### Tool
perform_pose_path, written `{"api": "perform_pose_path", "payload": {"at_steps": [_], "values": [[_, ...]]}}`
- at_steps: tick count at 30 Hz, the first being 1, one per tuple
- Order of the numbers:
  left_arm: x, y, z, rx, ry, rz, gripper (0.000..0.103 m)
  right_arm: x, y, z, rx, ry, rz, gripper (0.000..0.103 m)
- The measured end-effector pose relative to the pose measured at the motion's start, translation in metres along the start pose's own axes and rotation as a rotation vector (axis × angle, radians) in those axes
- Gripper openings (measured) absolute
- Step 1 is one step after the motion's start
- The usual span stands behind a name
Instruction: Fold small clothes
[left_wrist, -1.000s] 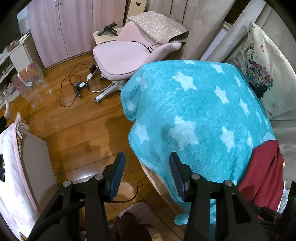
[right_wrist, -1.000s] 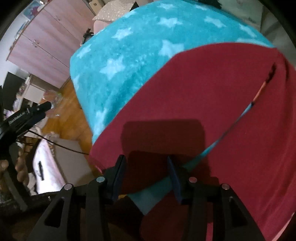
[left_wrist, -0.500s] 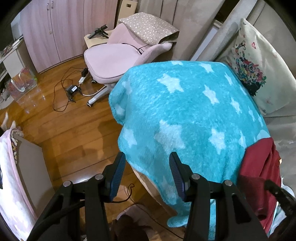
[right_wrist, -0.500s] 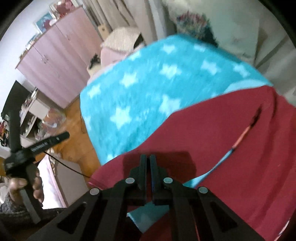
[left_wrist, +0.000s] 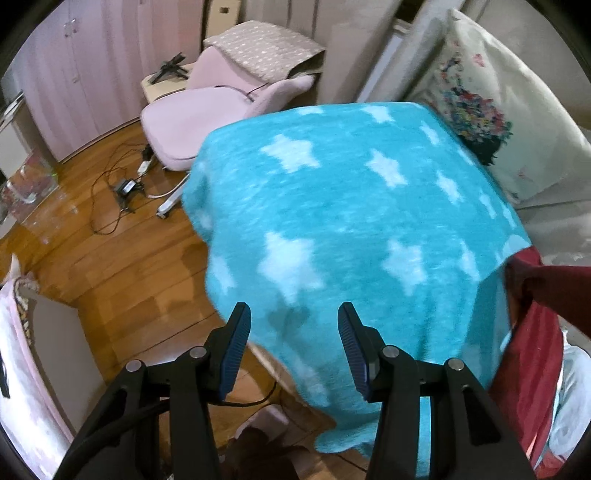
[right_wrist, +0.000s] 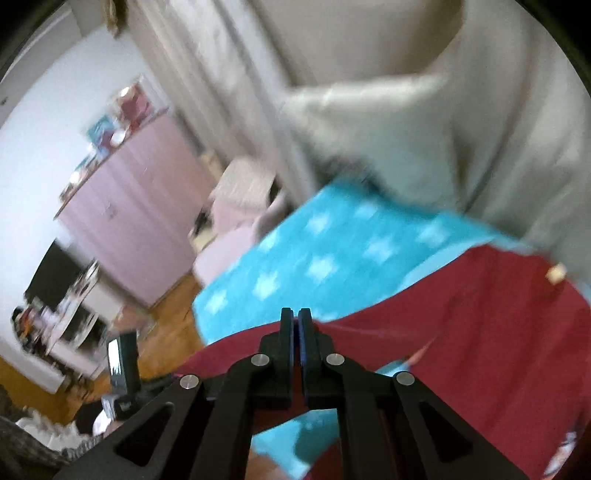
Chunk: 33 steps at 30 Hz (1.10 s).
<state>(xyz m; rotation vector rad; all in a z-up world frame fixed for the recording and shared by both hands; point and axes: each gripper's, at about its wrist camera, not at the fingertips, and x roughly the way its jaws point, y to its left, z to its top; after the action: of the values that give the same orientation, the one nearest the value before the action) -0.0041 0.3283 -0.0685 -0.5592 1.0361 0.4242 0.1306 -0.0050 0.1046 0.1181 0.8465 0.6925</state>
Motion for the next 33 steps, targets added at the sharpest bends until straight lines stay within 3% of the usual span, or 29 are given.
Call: {"api": "perform_pose_path", "payload": {"at_steps": [3, 6, 8, 10, 11, 13, 15, 16, 17, 19, 25, 27, 28, 29, 33], "values": [[0.000, -0.016, 0.003, 0.022, -0.005, -0.043, 0.048, -0.041, -0.043, 0.007, 0.084, -0.067, -0.136, 0.000], [0.001, -0.031, 0.004, 0.059, -0.002, -0.070, 0.048, -0.068, -0.115, -0.017, 0.264, -0.081, -0.337, 0.001], [0.002, -0.040, 0.005, 0.080, 0.005, -0.085, 0.048, -0.072, -0.165, -0.045, 0.383, -0.049, -0.489, 0.001], [0.002, -0.049, 0.005, 0.107, 0.008, -0.094, 0.048, -0.069, -0.217, -0.082, 0.523, 0.048, -0.677, 0.001], [0.002, -0.053, 0.006, 0.118, 0.007, -0.093, 0.048, -0.070, -0.228, -0.094, 0.560, 0.070, -0.714, 0.005], [0.002, -0.059, 0.007, 0.138, 0.005, -0.091, 0.048, -0.077, -0.227, -0.111, 0.605, 0.043, -0.639, 0.005], [0.003, -0.064, 0.008, 0.143, 0.011, -0.100, 0.048, -0.069, -0.205, -0.116, 0.548, 0.053, -0.518, 0.032], [0.004, -0.068, 0.007, 0.151, 0.015, -0.106, 0.048, -0.057, -0.190, -0.118, 0.512, 0.084, -0.444, 0.059], [0.004, -0.070, 0.006, 0.159, 0.017, -0.107, 0.048, -0.046, -0.182, -0.118, 0.498, 0.101, -0.398, 0.062], [0.005, -0.075, 0.004, 0.176, 0.024, -0.108, 0.048, -0.026, -0.168, -0.126, 0.473, 0.146, -0.334, 0.062], [0.008, -0.081, 0.001, 0.200, 0.038, -0.111, 0.048, 0.027, -0.156, -0.154, 0.420, 0.284, -0.301, 0.062], [0.009, -0.081, 0.002, 0.197, 0.040, -0.109, 0.048, 0.041, -0.155, -0.161, 0.391, 0.334, -0.315, 0.049], [0.009, -0.080, 0.003, 0.195, 0.037, -0.107, 0.048, 0.047, -0.151, -0.166, 0.373, 0.381, -0.337, 0.022], [0.009, -0.079, 0.004, 0.194, 0.034, -0.106, 0.048, 0.047, -0.148, -0.168, 0.354, 0.396, -0.365, 0.009], [0.009, -0.074, 0.006, 0.175, 0.025, -0.095, 0.048, 0.017, -0.139, -0.151, 0.355, 0.328, -0.346, 0.006]]}}
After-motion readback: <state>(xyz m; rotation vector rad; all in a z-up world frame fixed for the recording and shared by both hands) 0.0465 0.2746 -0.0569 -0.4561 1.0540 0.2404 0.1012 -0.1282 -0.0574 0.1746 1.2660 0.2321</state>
